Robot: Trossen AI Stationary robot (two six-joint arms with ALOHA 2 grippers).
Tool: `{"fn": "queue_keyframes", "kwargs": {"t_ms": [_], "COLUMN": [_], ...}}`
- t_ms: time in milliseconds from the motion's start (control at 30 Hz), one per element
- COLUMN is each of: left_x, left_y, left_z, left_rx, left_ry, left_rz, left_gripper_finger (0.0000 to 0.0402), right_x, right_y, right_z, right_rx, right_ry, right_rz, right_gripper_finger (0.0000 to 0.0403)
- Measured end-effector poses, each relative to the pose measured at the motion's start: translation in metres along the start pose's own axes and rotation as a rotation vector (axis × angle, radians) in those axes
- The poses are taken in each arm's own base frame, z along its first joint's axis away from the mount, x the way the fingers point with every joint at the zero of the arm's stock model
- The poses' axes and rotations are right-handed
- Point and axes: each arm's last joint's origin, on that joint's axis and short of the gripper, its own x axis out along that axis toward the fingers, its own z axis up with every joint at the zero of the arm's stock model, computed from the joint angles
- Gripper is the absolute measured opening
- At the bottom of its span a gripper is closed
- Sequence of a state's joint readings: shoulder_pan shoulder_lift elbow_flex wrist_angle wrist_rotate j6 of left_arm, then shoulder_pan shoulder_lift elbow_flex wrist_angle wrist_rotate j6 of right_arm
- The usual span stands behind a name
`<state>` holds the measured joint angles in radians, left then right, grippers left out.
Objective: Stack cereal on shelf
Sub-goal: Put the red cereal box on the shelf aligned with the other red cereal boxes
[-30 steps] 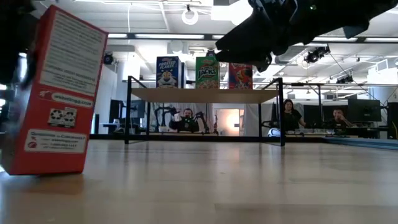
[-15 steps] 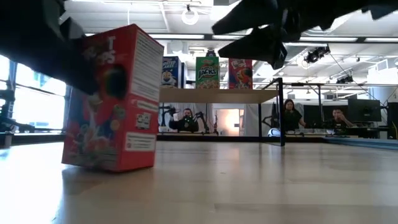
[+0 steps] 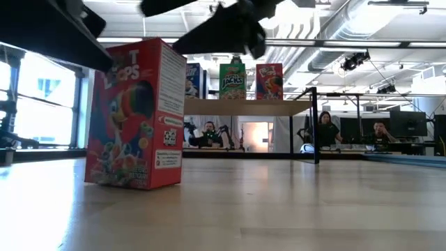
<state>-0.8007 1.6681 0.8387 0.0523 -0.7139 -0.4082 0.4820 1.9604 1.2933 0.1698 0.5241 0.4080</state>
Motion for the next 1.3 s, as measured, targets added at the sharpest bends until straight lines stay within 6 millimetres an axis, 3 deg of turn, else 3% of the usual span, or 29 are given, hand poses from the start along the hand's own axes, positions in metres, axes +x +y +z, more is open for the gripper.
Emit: {"fn": "queue_keyframes", "kwargs": {"t_ms": [367, 700, 1067, 1300], "left_x": [-0.046, -0.079, -0.083, -0.071], "left_y": [-0.016, -0.019, -0.015, -0.005], "left_z": [-0.002, -0.002, -0.016, -0.041], "left_rx": [0.035, 0.025, 0.019, -0.044], "left_ry": [-0.046, -0.097, -0.058, -0.099], "left_rz": [-0.043, -0.032, 0.019, 0.032], "left_gripper_finger": [0.0000, 0.0000, 0.0000, 0.0000], "right_x": [0.041, 0.036, 0.048, 0.055], "right_y": [0.022, 0.035, 0.016, 0.007], "right_z": [0.000, 0.009, 0.012, 0.014], "right_rx": [-0.110, -0.142, -0.078, -0.063], "right_ry": [0.038, 0.044, 0.105, 0.128], "right_rz": [-0.074, -0.123, -0.103, -0.078], "right_gripper_finger": [0.0285, 0.0284, 0.0284, 0.0284]}}
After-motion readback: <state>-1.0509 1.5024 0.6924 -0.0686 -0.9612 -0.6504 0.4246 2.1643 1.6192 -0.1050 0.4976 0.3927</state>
